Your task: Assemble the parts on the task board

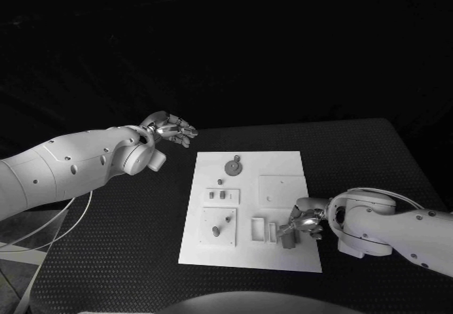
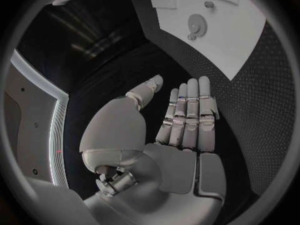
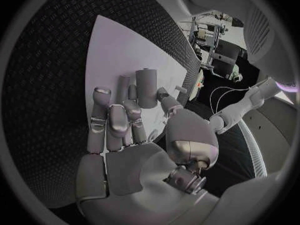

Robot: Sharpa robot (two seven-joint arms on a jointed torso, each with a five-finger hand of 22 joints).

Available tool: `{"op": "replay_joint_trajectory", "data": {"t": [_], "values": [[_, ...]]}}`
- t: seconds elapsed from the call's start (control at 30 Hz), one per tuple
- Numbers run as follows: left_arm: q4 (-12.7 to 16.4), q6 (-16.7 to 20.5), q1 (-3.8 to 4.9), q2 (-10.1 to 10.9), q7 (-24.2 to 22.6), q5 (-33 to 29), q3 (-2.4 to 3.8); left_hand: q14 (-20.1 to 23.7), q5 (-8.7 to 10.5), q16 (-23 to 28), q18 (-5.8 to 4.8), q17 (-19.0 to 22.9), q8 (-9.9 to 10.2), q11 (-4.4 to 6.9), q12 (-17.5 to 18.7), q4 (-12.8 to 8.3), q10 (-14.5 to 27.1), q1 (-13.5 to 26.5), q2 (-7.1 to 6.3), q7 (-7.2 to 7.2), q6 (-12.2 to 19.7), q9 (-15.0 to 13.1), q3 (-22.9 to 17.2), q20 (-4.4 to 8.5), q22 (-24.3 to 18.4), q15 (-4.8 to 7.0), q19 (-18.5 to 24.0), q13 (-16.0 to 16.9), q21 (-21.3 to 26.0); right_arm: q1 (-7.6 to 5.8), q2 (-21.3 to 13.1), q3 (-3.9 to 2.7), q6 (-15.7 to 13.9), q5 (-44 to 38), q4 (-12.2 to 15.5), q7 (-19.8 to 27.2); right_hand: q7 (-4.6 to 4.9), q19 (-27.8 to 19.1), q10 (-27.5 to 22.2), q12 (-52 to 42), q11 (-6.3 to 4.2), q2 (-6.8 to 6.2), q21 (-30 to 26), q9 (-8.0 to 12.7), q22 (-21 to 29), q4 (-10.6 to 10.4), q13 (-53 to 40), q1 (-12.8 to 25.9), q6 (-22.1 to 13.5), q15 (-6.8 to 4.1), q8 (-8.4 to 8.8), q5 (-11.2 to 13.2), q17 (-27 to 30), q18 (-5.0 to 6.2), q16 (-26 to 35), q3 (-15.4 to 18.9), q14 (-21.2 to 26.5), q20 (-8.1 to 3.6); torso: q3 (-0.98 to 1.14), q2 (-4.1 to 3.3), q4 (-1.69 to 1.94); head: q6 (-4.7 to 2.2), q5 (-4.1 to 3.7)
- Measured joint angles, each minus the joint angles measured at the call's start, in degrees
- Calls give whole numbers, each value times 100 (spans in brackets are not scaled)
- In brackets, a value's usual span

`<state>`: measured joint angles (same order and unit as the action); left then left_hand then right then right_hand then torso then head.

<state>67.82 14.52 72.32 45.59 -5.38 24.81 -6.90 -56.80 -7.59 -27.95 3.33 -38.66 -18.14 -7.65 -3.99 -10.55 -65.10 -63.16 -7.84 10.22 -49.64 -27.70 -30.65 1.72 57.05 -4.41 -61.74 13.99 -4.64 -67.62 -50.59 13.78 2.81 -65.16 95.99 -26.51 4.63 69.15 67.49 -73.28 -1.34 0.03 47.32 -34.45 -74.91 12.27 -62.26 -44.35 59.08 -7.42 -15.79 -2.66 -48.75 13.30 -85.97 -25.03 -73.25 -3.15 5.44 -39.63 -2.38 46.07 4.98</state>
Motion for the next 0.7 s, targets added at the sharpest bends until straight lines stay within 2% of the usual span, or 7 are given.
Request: {"op": "replay_joint_trajectory", "data": {"t": [0.27, 0.57, 0.7], "values": [[-11, 0, 0, 4, 8, -16, 0, 0, 0, 29, -22, -15, 0, 0, 0, 48, 0, 30, 30, 0, 0, 0, 7, 0, 0, 0, 0, 0, 0, -144, 18, -8, -159, 331, 82, -27, 23, -7, 2, 0, -1, 29, 12, -13, 0, -24, 7, 29, 23, 2, -1, 0, 3, -1, 0, -24, -1, 8, 0, -1, 3, -10, -2], [-9, -1, 0, 4, 12, -25, 0, 0, 0, 29, -26, -19, 0, 0, 0, 47, 0, 30, 30, 0, 0, 0, 7, 0, 0, 0, 0, -5, 0, -155, 168, -8, -341, 703, 22, -48, 3, 2, 3, 0, -3, 53, 12, -15, 0, -24, 17, 53, 45, -2, -1, 0, 1, -1, 0, -24, -24, 18, -1, -4, 9, -16, 4], [-8, -3, 0, 5, 16, -27, 0, 0, 0, 29, -28, -19, 0, 0, 0, 47, 0, 30, 30, 0, 0, 0, 7, 0, 0, 0, 0, -5, 0, -157, 355, -7, -404, 819, -94, -72, 1, 2, 8, 1, -9, 53, 12, -16, 0, -23, 18, 53, 47, -2, 0, 1, 1, -1, 0, -24, -24, 19, -2, -4, 8, -12, 5]]}}
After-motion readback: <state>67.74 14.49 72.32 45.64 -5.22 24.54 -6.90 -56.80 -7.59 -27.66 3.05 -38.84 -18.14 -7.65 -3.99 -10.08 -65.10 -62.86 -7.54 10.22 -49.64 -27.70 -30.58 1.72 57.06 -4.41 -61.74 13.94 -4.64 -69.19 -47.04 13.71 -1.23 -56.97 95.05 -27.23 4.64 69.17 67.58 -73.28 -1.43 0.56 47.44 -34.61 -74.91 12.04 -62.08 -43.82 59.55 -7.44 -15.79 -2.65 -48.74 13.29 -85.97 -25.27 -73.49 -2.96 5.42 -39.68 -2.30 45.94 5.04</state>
